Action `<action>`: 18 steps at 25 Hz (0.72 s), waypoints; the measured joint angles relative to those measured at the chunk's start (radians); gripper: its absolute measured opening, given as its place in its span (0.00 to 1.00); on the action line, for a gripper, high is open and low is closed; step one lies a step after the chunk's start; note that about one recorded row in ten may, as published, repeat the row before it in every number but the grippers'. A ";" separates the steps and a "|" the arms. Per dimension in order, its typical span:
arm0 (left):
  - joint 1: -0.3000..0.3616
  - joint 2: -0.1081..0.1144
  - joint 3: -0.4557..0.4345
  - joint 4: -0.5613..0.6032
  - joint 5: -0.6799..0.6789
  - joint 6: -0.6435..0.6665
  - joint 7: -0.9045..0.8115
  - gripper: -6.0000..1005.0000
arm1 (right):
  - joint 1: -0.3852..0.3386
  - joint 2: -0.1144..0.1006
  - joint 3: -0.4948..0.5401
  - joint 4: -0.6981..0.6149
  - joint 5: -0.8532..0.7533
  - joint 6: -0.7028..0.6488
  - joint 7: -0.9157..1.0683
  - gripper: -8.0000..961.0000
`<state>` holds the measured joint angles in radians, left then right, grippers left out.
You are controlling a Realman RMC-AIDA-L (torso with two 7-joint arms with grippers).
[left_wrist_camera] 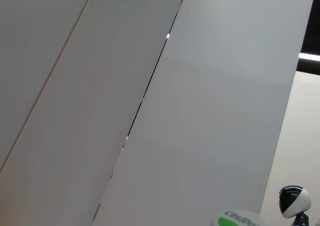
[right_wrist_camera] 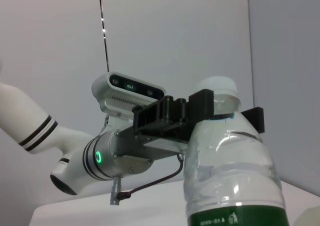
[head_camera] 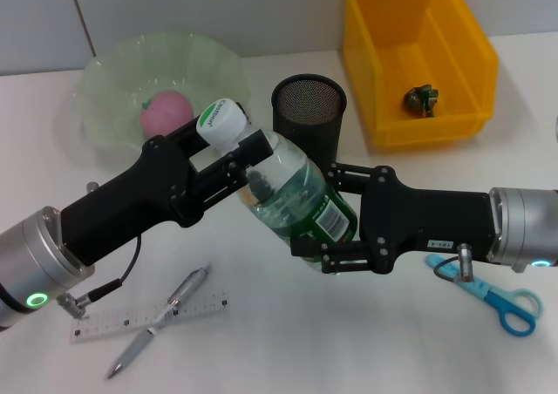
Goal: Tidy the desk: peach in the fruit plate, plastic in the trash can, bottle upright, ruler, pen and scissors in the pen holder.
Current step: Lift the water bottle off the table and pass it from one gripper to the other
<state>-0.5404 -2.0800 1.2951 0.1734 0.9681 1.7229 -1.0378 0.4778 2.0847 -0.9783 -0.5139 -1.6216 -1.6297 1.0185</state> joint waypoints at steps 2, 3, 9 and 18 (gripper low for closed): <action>0.000 0.000 0.000 0.002 0.000 0.000 0.001 0.68 | 0.001 0.000 -0.004 0.000 0.000 -0.001 0.000 0.81; 0.000 0.000 0.000 0.004 0.000 0.000 0.002 0.65 | 0.001 0.000 -0.007 0.000 0.000 -0.001 0.000 0.81; 0.000 0.000 0.002 0.008 0.004 0.008 0.032 0.49 | 0.001 0.000 -0.026 0.009 0.001 -0.002 0.000 0.81; -0.001 0.000 0.014 0.015 0.007 0.019 0.038 0.46 | -0.008 -0.001 -0.019 0.027 0.037 0.003 -0.004 0.82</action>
<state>-0.5415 -2.0799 1.3090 0.1884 0.9747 1.7415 -1.0000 0.4694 2.0837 -0.9970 -0.4869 -1.5841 -1.6263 1.0143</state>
